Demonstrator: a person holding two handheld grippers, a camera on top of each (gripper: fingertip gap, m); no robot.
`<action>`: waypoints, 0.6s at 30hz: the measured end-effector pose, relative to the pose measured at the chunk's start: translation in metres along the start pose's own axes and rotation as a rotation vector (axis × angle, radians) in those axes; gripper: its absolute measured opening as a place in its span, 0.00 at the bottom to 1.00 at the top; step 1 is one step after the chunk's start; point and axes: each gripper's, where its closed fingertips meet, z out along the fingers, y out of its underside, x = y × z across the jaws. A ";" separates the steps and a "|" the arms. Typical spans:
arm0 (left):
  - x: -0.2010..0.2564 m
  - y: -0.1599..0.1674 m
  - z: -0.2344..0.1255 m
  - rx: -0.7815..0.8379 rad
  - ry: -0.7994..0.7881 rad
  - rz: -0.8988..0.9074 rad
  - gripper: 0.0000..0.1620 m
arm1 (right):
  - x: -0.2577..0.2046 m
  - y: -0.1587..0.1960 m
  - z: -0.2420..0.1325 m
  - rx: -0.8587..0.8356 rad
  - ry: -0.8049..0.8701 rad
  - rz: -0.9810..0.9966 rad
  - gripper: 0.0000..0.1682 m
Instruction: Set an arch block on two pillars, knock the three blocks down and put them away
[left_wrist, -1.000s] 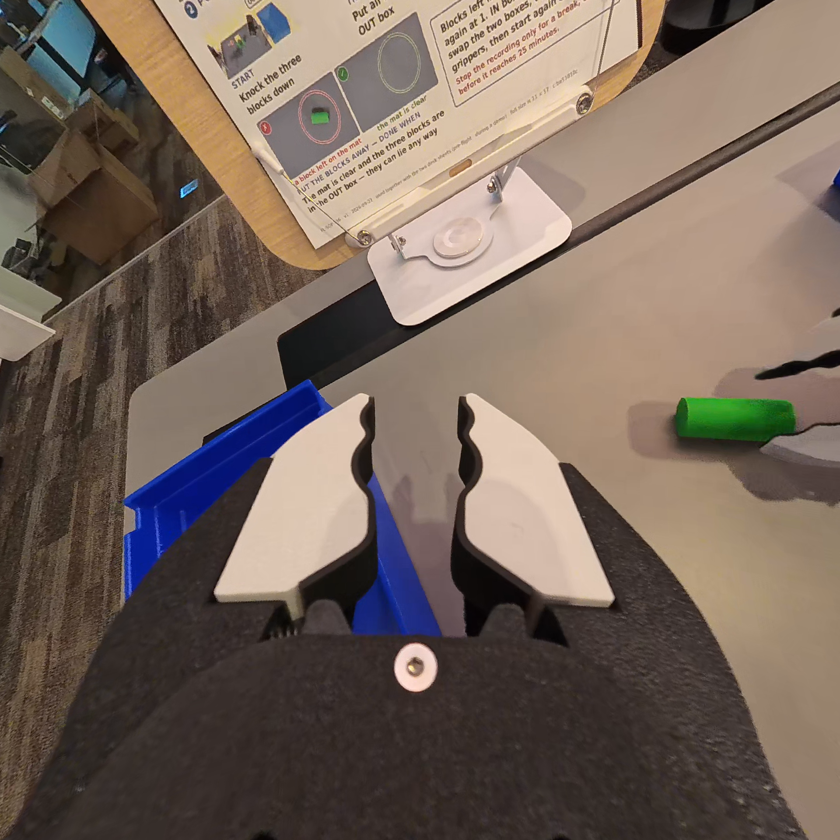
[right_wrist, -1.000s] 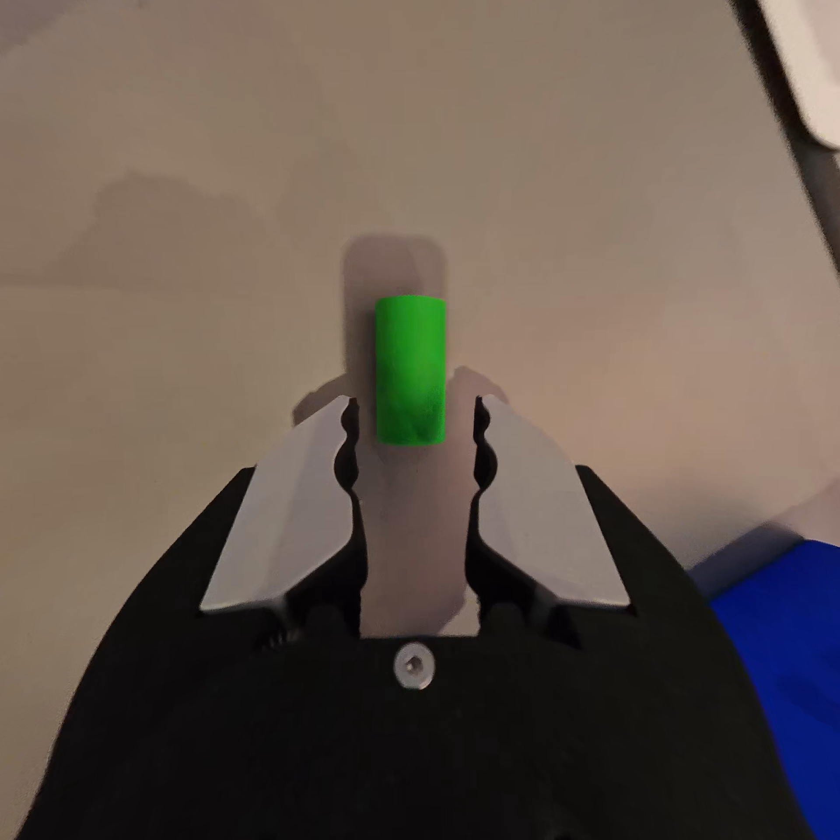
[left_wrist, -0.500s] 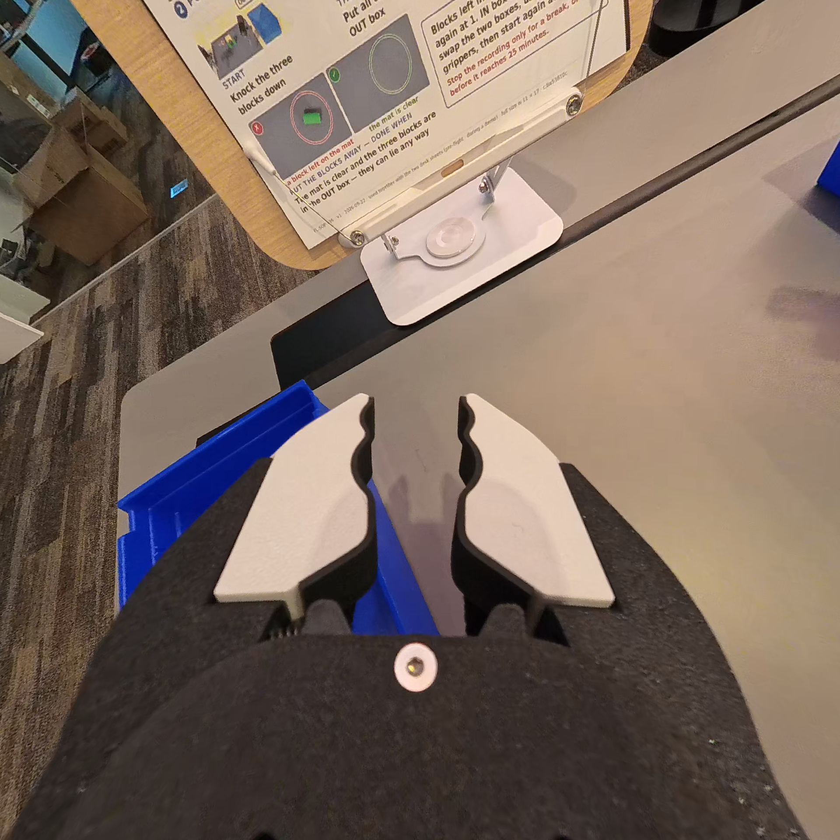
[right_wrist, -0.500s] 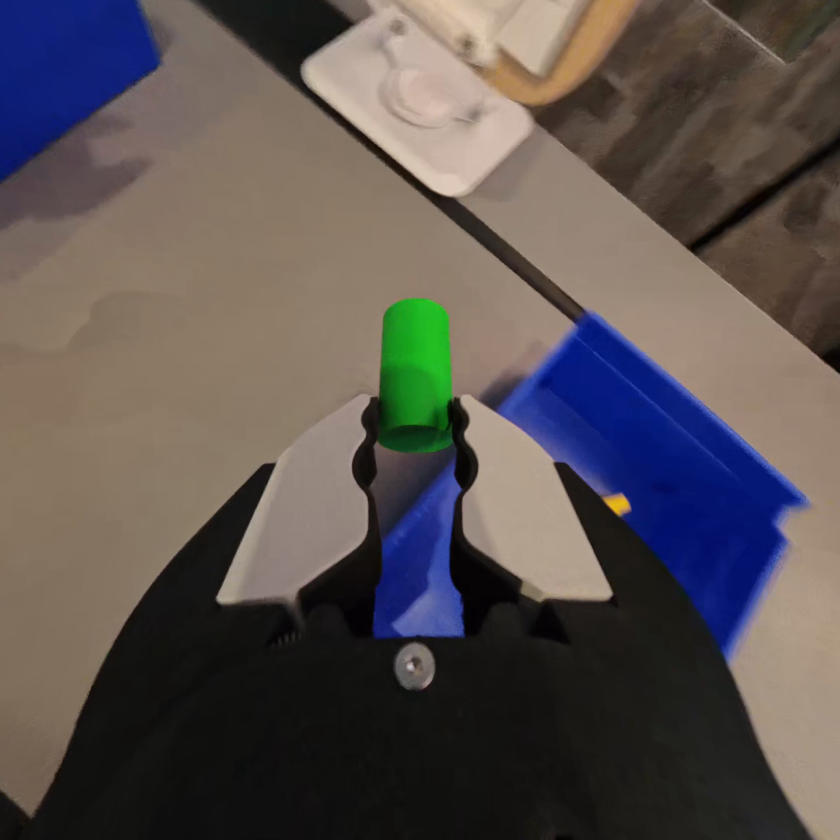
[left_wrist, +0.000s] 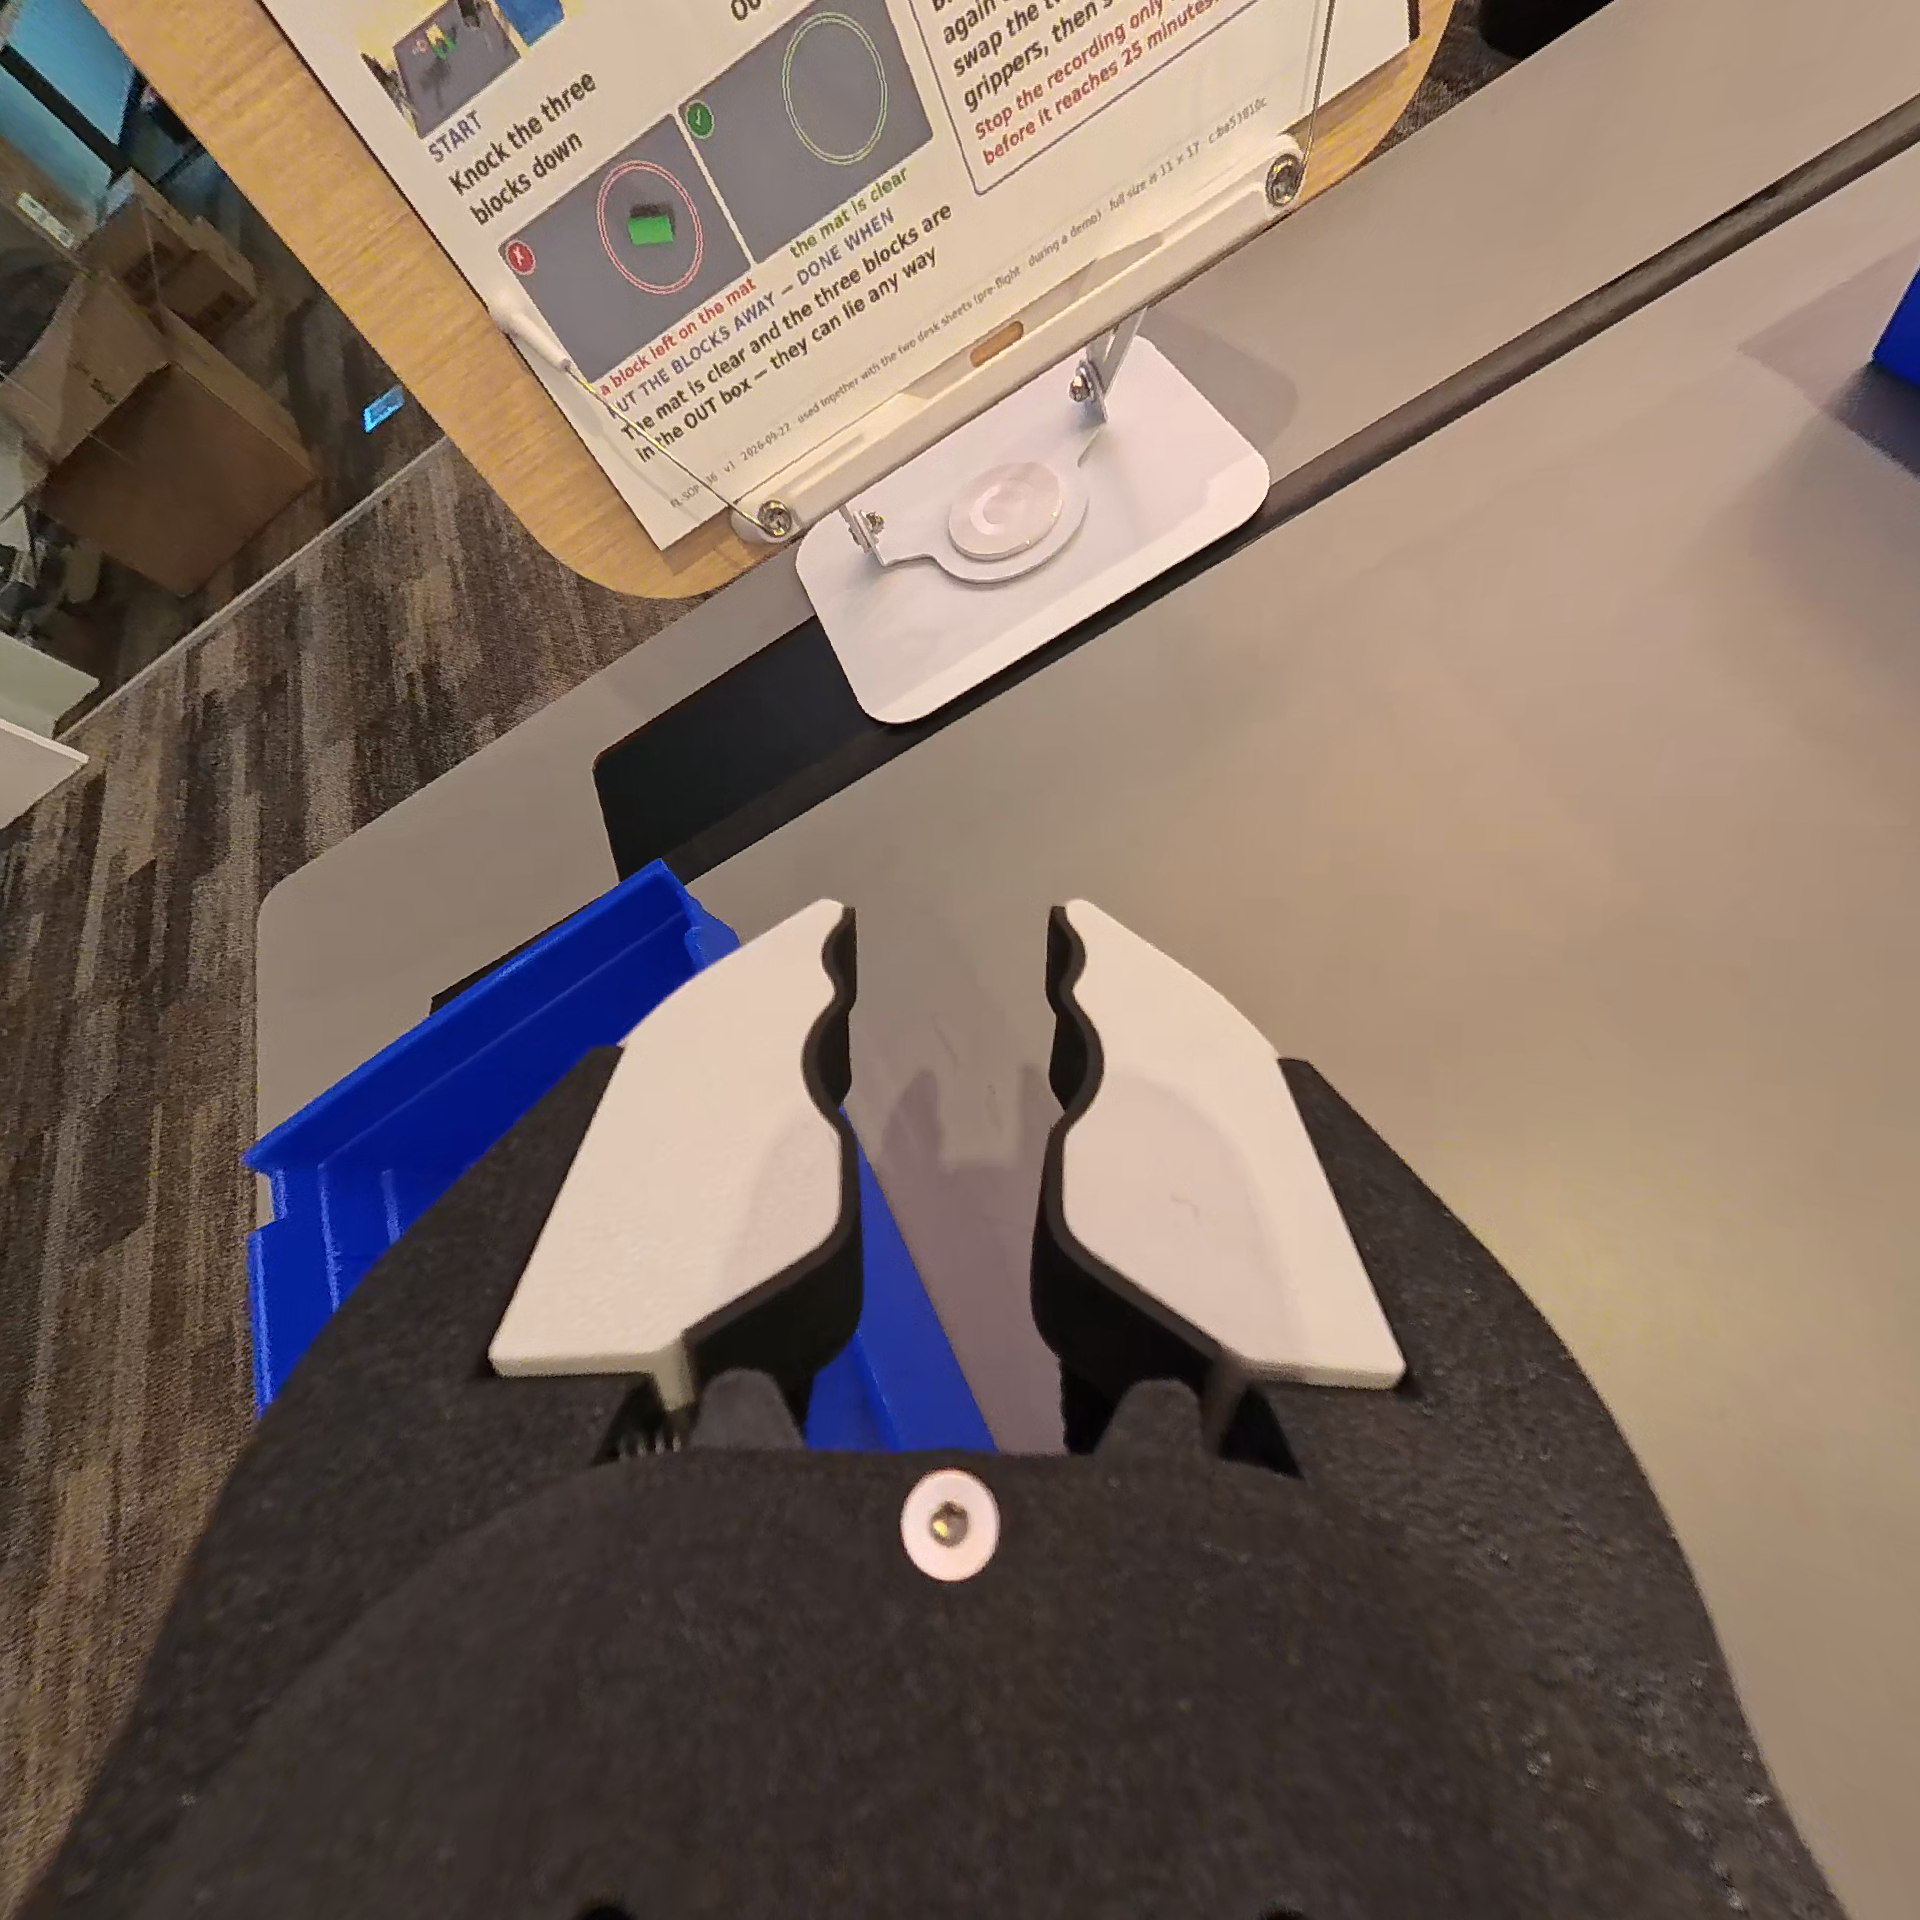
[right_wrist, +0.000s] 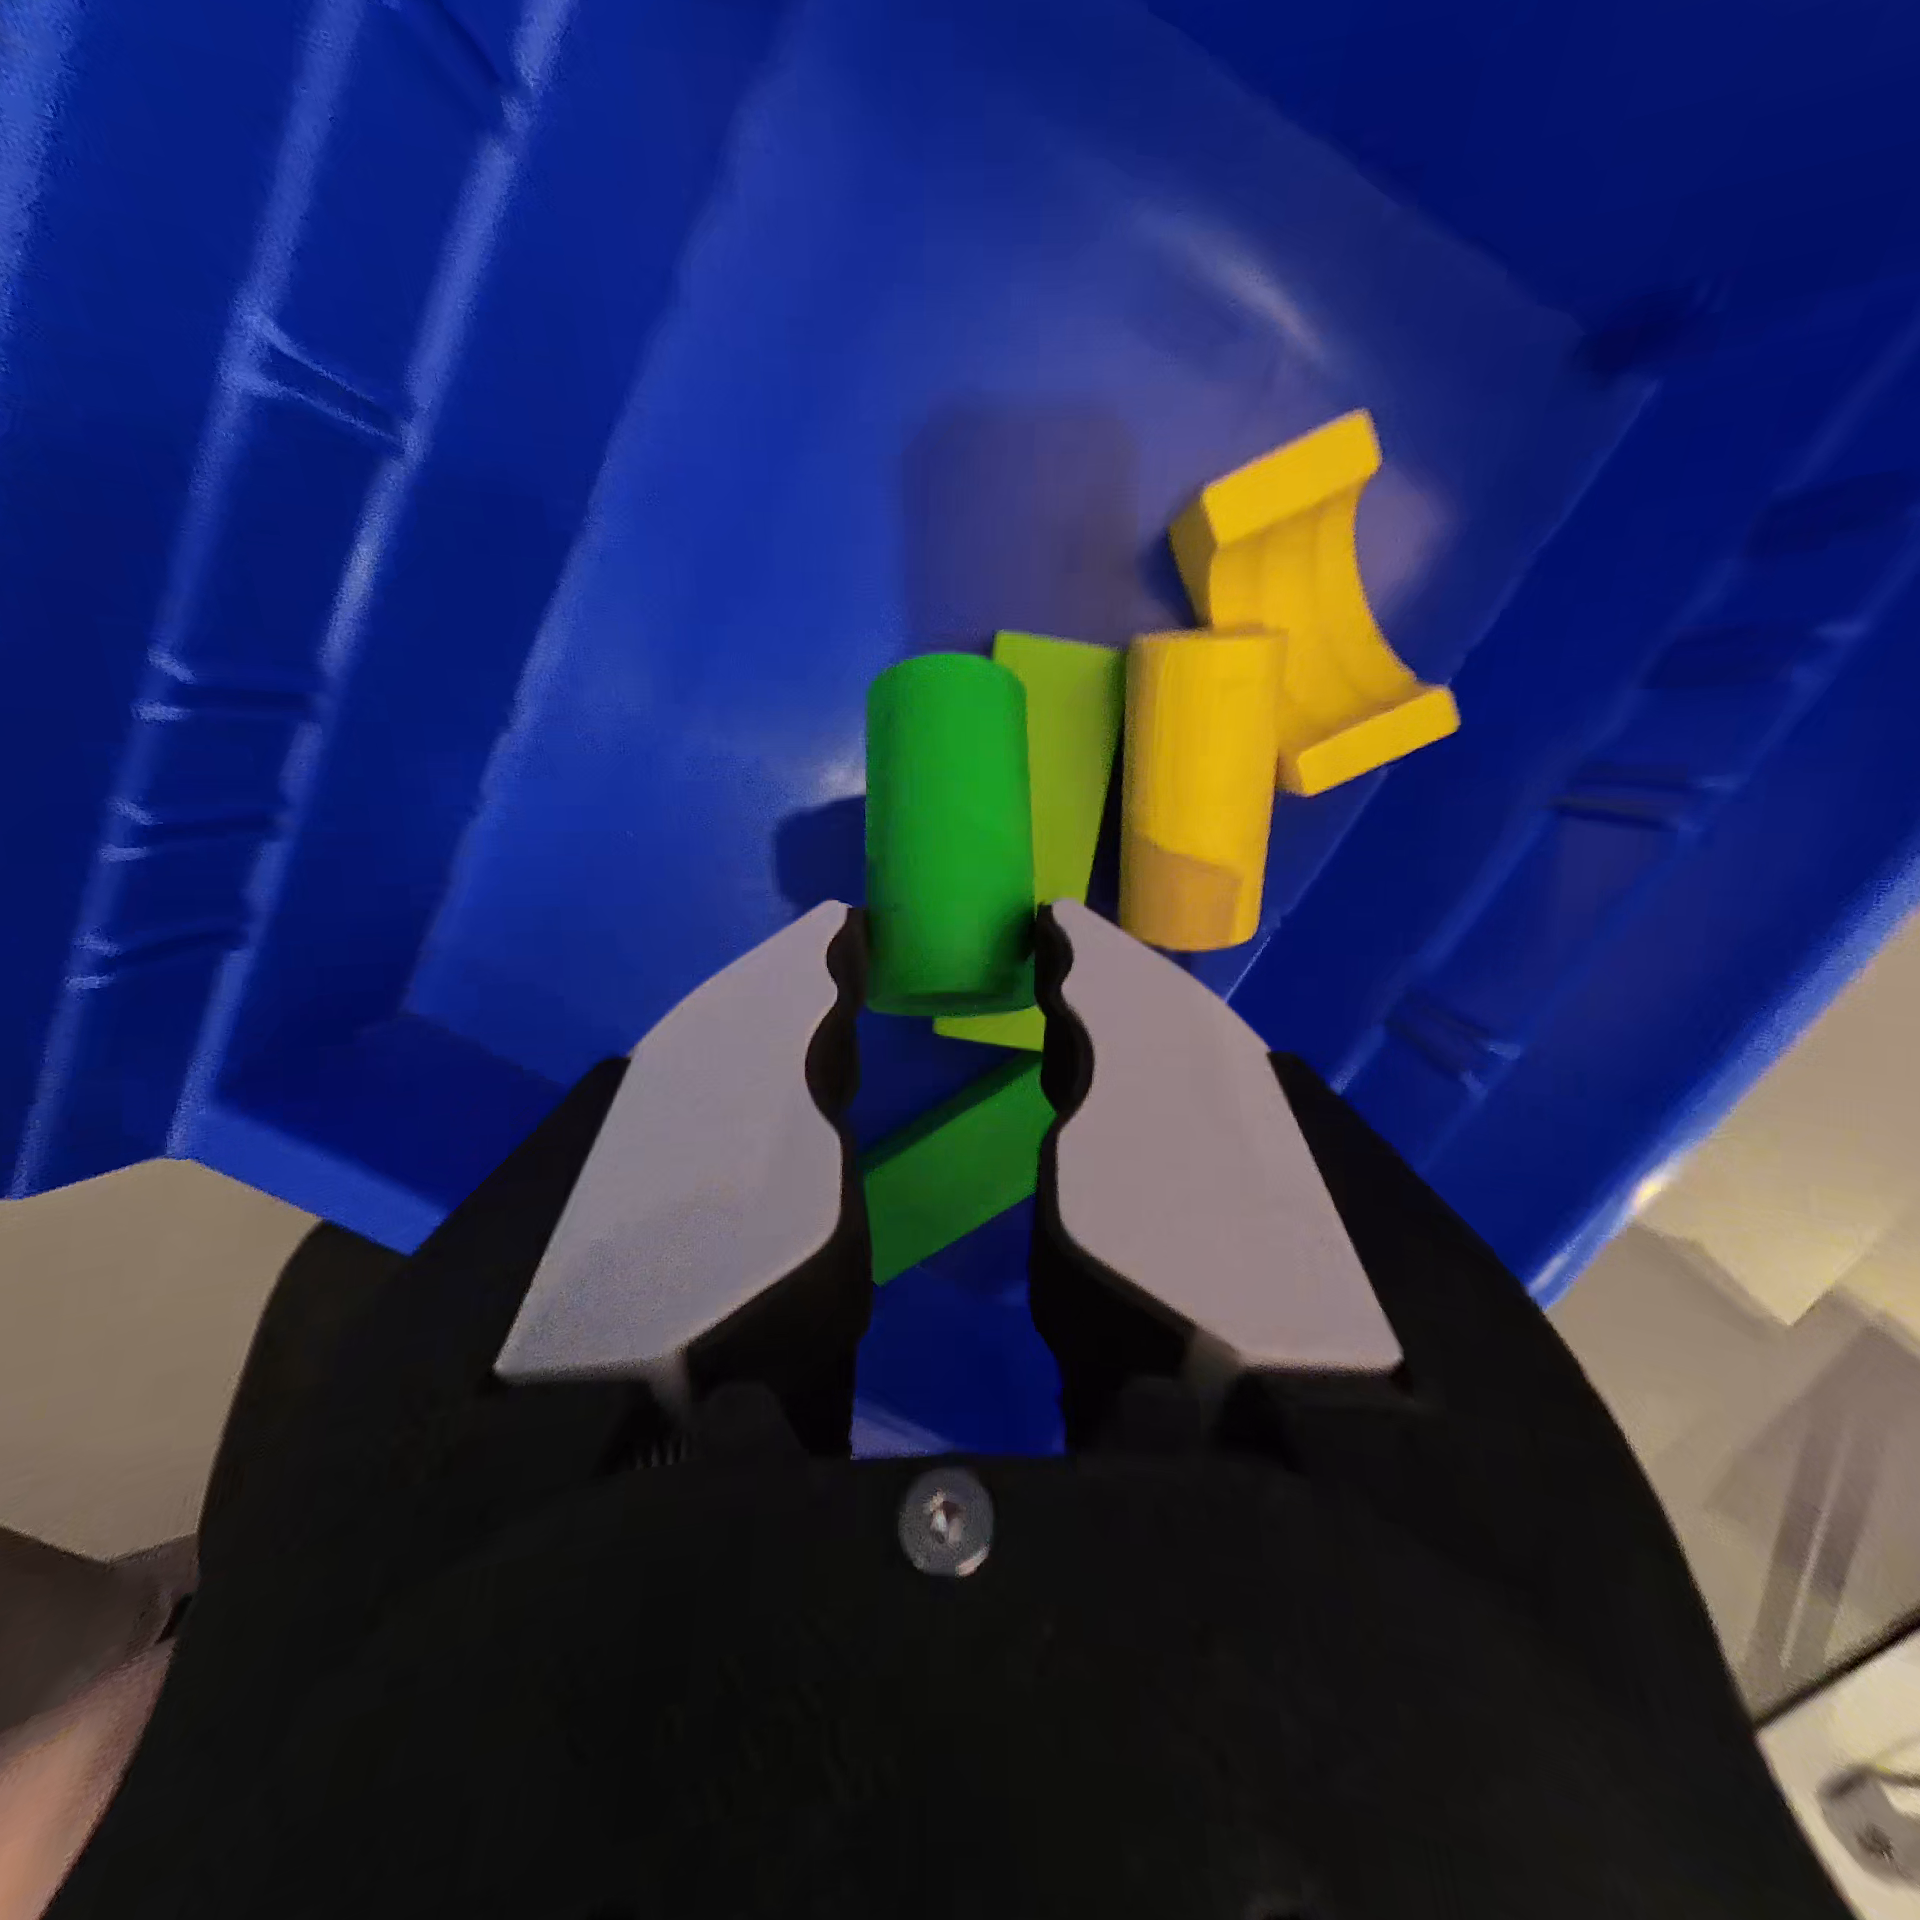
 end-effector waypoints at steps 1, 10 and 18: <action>0.000 0.001 0.000 -0.005 0.001 0.002 0.22 | 0.003 0.002 0.003 -0.019 0.017 0.004 0.20; -0.008 0.003 0.002 -0.011 -0.032 0.003 0.22 | -0.183 -0.073 -0.081 0.398 -0.146 -0.400 0.26; -0.024 0.000 -0.002 0.008 -0.103 -0.012 0.25 | -0.198 -0.032 0.012 0.055 -0.076 -0.278 0.30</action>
